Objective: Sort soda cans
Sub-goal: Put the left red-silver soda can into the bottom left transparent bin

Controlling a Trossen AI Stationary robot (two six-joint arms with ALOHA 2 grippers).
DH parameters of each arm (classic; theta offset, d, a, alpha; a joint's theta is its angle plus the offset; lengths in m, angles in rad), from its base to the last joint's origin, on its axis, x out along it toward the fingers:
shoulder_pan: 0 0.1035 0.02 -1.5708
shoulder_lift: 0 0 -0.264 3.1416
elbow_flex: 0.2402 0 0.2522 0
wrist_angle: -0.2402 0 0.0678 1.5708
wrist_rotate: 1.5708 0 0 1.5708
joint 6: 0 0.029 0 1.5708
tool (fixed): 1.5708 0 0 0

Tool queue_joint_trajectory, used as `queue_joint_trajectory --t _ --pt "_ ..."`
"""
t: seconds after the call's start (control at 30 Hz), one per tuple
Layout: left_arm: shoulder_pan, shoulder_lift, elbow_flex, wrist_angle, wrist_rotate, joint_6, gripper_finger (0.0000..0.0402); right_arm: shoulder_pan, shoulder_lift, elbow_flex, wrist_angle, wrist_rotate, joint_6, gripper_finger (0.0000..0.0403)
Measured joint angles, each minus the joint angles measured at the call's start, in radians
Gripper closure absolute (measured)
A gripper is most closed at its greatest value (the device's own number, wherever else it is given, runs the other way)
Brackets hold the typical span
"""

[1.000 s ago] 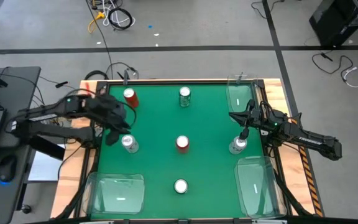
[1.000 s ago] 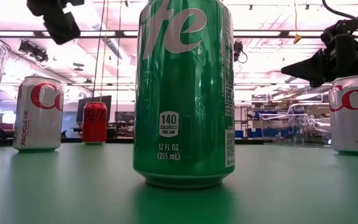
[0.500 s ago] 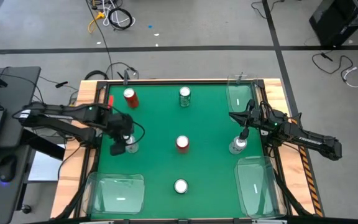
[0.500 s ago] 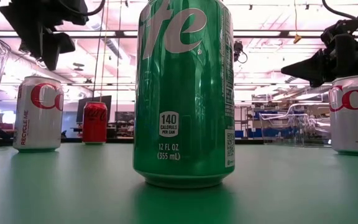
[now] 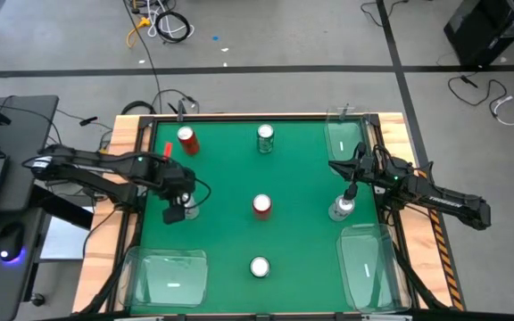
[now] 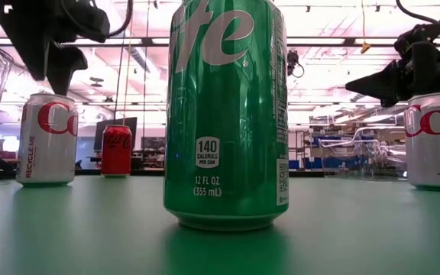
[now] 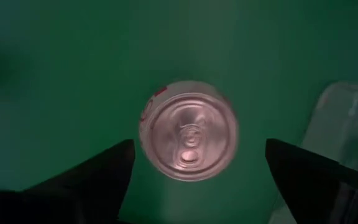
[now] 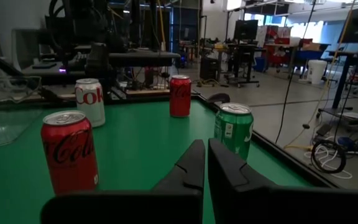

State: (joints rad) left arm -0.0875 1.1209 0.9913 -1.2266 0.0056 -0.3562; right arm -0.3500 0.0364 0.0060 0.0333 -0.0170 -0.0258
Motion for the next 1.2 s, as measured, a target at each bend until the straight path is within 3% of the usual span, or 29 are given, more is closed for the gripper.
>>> queue_joint_trajectory --t 0.23,0.57,0.7,0.9,1.2 --pt "0.002 0.099 0.000 0.005 -0.022 -0.006 0.0003 0.000 0.001 0.000 0.005 0.000 0.000 0.0394" --pt "0.002 0.235 0.000 0.006 -0.037 0.008 0.0005 0.000 0.001 0.000 0.018 -0.002 0.000 0.0394" --pt "0.002 0.253 0.000 0.025 -0.039 0.012 0.0024 0.000 0.001 0.000 0.018 -0.002 0.000 0.0394" --pt "-0.004 0.253 0.000 0.052 -0.040 0.059 0.0108 0.000 0.001 0.000 0.018 -0.003 0.000 0.0394" --pt "-0.014 0.254 0.005 -0.001 -0.008 0.087 0.0108 0.000 0.001 0.000 0.018 -0.003 0.000 0.0394"
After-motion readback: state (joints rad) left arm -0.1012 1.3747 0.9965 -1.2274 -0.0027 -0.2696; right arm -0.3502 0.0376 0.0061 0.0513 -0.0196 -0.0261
